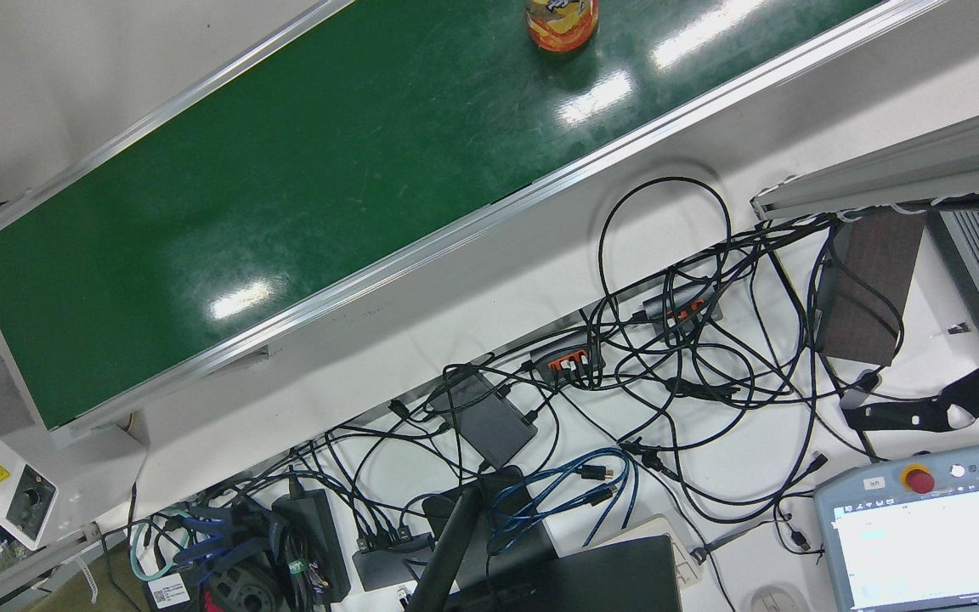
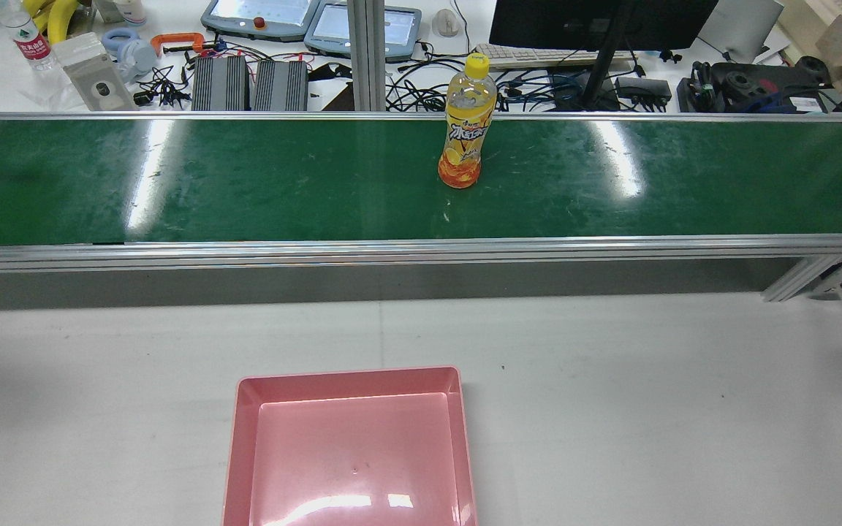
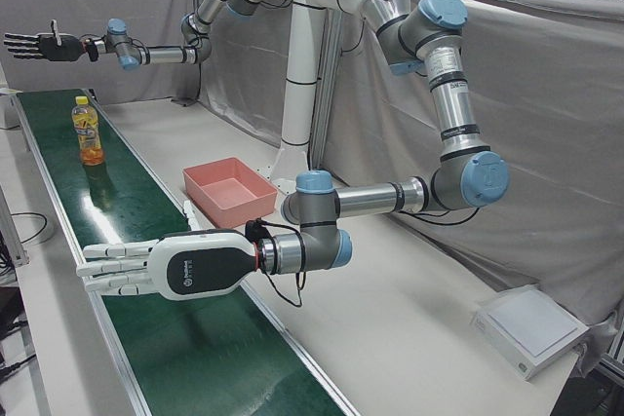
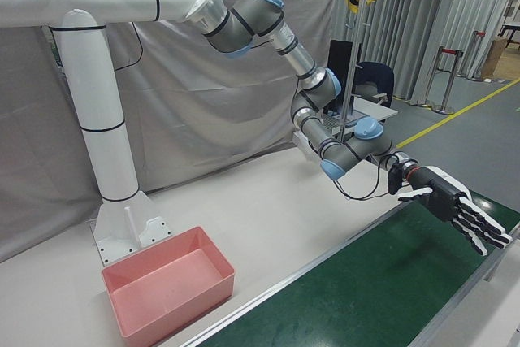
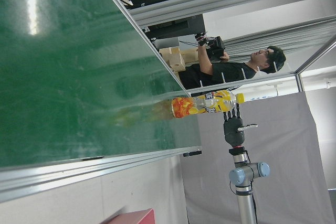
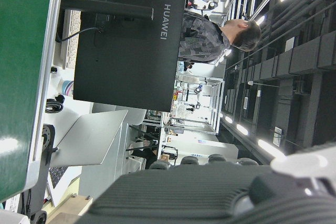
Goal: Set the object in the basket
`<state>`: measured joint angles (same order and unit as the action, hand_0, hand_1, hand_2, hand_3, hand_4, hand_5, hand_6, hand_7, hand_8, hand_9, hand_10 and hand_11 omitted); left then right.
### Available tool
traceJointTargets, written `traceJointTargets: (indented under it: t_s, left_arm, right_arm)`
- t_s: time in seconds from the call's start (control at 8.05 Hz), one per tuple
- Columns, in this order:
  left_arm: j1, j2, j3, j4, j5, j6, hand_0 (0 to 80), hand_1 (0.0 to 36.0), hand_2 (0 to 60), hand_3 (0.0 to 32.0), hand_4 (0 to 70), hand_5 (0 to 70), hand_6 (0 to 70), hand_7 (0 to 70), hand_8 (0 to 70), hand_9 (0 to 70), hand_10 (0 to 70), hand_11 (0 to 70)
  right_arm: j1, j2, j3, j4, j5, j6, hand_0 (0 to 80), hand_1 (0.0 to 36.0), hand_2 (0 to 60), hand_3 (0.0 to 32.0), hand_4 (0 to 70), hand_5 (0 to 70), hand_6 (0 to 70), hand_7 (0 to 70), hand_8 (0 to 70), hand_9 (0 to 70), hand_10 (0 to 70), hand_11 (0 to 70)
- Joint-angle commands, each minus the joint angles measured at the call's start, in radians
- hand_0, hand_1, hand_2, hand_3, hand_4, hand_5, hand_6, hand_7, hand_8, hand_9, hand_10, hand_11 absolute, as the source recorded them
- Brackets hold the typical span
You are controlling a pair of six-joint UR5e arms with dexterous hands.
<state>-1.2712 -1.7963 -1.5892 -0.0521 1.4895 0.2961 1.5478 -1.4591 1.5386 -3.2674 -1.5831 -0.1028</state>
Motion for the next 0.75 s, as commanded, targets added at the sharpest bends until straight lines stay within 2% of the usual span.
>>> traceJointTargets:
  t_s: [0.0,0.62]
  left_arm:
    - [0.0,0.0,-0.001,0.002,0.0,-0.002,51.2,15.3,0.0,0.0,4.1,6.9,0.0,0.0,0.0,0.0,6.2,11.1]
    - [0.0,0.0,-0.002,0.003,0.0,-0.002,51.2,15.3,0.0,0.0,4.1,6.6,0.0,0.0,0.0,0.0,6.2,11.1]
  right_arm:
    - [0.0,-0.001,0.0,0.0,0.0,0.0,0.0,0.0,0.0,0.0,0.0,0.0,0.0,0.0,0.0,0.0,0.0,0.0]
    - [0.0,0.0,0.0,0.0,0.0,0.0,0.0,0.0,0.0,0.0,0.0,0.0,0.0,0.0,0.0,0.0,0.0,0.0]
